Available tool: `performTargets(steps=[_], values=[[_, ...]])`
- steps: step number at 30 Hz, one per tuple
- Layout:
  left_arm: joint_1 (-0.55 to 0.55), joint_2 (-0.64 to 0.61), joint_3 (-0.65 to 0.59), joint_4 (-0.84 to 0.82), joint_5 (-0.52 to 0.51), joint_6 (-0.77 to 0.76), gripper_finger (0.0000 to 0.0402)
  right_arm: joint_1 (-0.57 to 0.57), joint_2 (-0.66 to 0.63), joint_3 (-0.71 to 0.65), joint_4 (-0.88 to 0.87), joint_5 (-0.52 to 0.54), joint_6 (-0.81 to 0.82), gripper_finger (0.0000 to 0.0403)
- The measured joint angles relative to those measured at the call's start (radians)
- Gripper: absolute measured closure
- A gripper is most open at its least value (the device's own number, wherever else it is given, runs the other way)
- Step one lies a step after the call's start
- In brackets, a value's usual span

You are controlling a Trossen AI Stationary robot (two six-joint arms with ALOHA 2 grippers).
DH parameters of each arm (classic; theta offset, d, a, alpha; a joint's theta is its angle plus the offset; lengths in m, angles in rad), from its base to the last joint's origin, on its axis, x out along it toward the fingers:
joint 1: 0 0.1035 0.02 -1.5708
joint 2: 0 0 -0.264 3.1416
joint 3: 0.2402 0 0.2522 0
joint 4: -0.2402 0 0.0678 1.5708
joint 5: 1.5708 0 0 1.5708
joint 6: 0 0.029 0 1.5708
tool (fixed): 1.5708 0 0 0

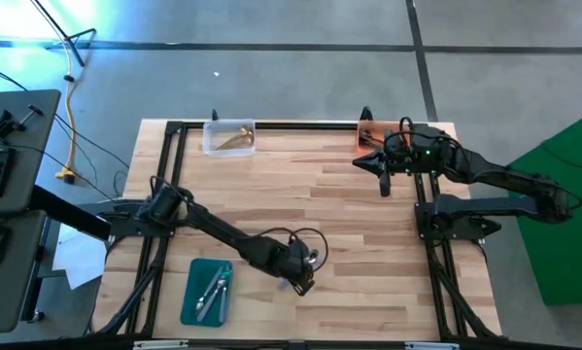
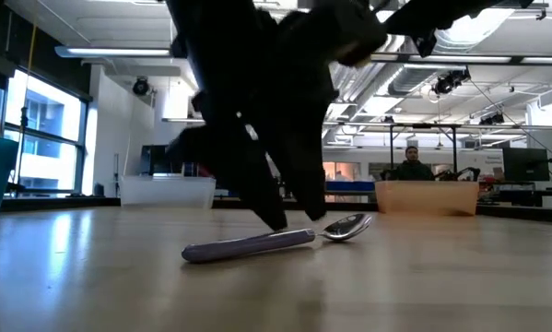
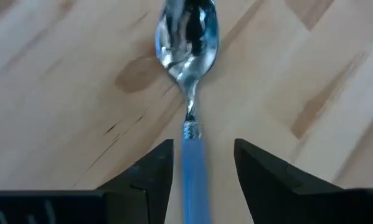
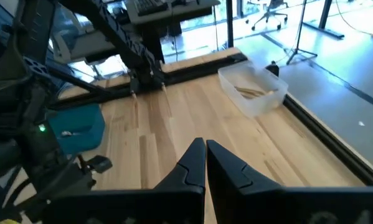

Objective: Sort silverware by color (type)
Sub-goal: Put the purple spoon into the blue bin

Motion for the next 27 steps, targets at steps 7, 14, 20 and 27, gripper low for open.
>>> performTargets(steps=[7, 14, 20, 27], values=[[-0.001, 0.043, 0.005, 0.006, -0.009, -0.037, 0.0289, 0.0, -0.011, 0.0, -0.024, 0.006, -0.017, 0.0403], [0.003, 0.009, 0.0, -0.081, 0.072, -0.022, 0.0384, 0.0, -0.056, 0.0, -0.021, 0.007, -0.024, 0.0403], [-0.001, -0.155, -0.003, -0.276, 0.086, -0.121, 0.04, 0.0, -0.131, 0.0, -0.018, 0.008, -0.039, 0.0403], [-0.087, -0.388, 0.0, -0.43, 0.07, -0.443, 0.0399, 0.001, -0.209, 0.0, -0.028, 0.008, -0.06, 0.0403]])
